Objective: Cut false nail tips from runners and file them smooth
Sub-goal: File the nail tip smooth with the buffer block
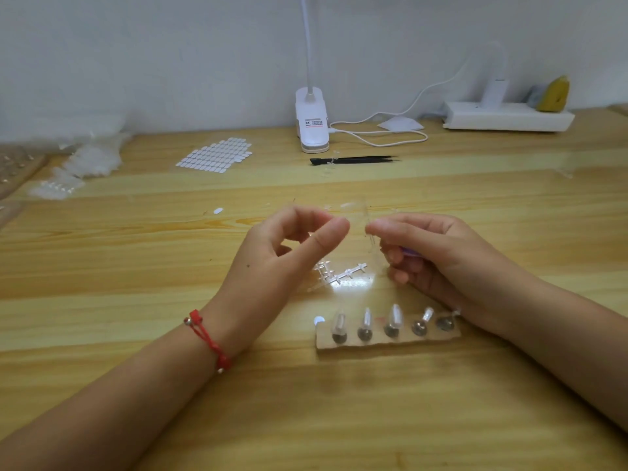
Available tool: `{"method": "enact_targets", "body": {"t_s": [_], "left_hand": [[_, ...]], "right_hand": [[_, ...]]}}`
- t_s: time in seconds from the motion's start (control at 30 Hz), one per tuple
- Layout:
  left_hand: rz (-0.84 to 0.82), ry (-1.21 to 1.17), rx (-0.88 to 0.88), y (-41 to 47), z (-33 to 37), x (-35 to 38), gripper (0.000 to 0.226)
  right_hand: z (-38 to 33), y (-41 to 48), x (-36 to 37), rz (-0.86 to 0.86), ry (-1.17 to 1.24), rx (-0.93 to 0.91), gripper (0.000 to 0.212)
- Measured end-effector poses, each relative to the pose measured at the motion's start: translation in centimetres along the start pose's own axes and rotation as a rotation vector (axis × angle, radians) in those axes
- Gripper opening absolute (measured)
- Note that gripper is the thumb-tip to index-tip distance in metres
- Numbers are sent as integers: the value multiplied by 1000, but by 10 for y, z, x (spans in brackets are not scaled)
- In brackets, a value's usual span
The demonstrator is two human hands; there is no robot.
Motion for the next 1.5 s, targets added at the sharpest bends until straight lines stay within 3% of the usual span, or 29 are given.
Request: {"method": "enact_targets", "body": {"t_s": [0.3,0.37,0.7,0.97,1.5], "left_hand": [[21,-67,-55,1,-2,-1,19],[5,-78,-40,1,-1,0,17],[-14,-86,-33,1,-2,-2,22],[-95,-118,-69,2,-1,-3,29],[-145,-59,-39,2,3,1,30]], "right_hand": [[-2,-4,5,81,-113,-3,9],[-2,-4,4,78,-113,-1,15],[-2,-4,3,93,-109,-3,12],[-5,-6,4,-65,-123,84,14],[-5,-4,6,-150,-154,60,15]]}}
Point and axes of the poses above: each hand's wrist, its own y-axis towards the middle knuckle, its own x-axis out of the palm, z = x × y, the point moved 3 cm from there along y, towards the middle knuckle, and after that the axes turned 12 degrees about -z, right-handed, at the moved point
